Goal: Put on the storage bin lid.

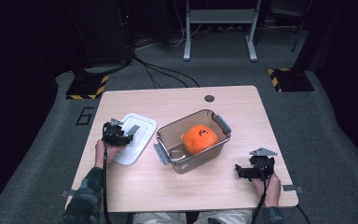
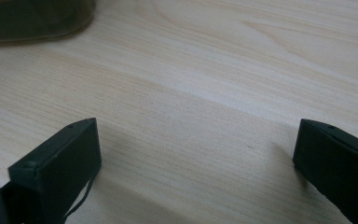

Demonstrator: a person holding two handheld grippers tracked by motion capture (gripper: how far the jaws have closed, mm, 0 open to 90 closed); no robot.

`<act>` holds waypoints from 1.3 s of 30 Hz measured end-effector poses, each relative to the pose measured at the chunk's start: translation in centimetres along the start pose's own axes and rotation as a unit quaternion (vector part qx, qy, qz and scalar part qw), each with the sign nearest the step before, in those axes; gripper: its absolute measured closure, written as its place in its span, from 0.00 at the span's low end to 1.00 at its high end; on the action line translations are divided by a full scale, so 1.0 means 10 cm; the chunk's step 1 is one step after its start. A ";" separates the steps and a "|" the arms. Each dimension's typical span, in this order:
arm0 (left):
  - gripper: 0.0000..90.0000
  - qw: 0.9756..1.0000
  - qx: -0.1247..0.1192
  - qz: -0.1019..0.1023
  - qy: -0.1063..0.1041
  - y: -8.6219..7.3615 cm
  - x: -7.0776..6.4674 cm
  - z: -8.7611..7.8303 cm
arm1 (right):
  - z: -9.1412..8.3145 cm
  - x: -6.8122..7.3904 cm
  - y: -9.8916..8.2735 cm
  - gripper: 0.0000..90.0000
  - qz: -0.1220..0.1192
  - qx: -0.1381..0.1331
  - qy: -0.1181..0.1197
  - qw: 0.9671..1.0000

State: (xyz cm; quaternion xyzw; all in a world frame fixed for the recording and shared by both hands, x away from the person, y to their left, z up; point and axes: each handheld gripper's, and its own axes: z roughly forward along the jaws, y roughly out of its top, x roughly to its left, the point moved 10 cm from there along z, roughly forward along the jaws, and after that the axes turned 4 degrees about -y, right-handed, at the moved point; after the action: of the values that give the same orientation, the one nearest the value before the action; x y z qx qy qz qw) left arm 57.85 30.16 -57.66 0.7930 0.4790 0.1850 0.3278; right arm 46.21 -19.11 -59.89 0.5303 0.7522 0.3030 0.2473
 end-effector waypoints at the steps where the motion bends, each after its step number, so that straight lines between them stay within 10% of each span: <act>1: 0.55 1.000 0.000 0.006 0.004 0.00 0.01 0.00 | 0.00 0.00 0.00 0.00 0.000 0.000 0.000 1.000; 5: 0.73 1.000 -0.010 0.001 -0.009 -0.02 -0.02 0.01 | 0.00 0.00 0.00 0.00 0.000 0.000 0.000 1.000; 39: 0.74 0.999 -0.046 0.000 -0.013 0.29 -0.08 -0.43 | 0.00 0.00 0.00 0.00 0.001 0.000 -0.001 1.000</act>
State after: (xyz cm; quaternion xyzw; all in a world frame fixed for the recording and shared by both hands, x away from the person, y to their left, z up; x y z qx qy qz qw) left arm 56.75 30.00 -52.58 0.7794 0.4657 0.1968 0.3700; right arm 46.20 -19.11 -59.89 0.5312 0.7516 0.3029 0.2475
